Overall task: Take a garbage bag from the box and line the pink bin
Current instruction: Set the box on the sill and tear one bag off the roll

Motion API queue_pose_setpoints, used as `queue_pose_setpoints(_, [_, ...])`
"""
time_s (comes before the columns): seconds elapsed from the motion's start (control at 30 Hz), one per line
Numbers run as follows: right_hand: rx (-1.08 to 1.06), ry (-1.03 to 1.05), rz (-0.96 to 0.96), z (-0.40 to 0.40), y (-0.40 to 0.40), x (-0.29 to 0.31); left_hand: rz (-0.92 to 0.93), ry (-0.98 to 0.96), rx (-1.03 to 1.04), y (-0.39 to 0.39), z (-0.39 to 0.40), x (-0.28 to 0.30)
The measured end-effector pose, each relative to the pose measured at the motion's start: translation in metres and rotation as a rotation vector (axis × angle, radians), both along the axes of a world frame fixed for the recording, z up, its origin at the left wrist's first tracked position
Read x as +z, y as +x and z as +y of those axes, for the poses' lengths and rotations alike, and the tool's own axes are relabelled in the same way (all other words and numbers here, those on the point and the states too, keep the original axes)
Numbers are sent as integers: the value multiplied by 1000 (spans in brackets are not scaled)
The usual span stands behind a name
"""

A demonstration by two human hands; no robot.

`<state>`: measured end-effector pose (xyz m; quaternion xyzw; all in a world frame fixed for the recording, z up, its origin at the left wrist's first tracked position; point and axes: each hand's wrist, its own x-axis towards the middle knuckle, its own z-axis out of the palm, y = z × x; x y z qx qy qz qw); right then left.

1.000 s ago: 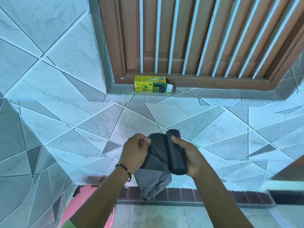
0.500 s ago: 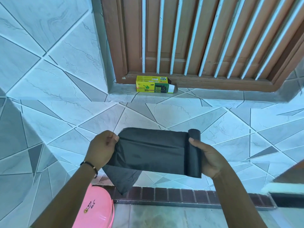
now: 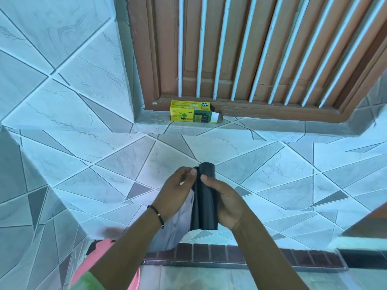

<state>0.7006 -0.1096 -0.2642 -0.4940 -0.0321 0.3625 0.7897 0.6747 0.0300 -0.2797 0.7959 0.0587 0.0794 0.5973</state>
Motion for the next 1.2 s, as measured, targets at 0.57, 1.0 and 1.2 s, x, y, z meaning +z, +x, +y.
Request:
queue_pose_setpoints(0.57, [52,-25,-58,-61,12,15,-124,405,78,-11,47,23])
queue_pose_setpoints(1.0, [-3,-112,-138,-42,10,9,48,10,-272,-11,30,10])
queue_pose_setpoints(1.2, [3,-169,-172,-44,5,9,16,78,-173,-12,36,7])
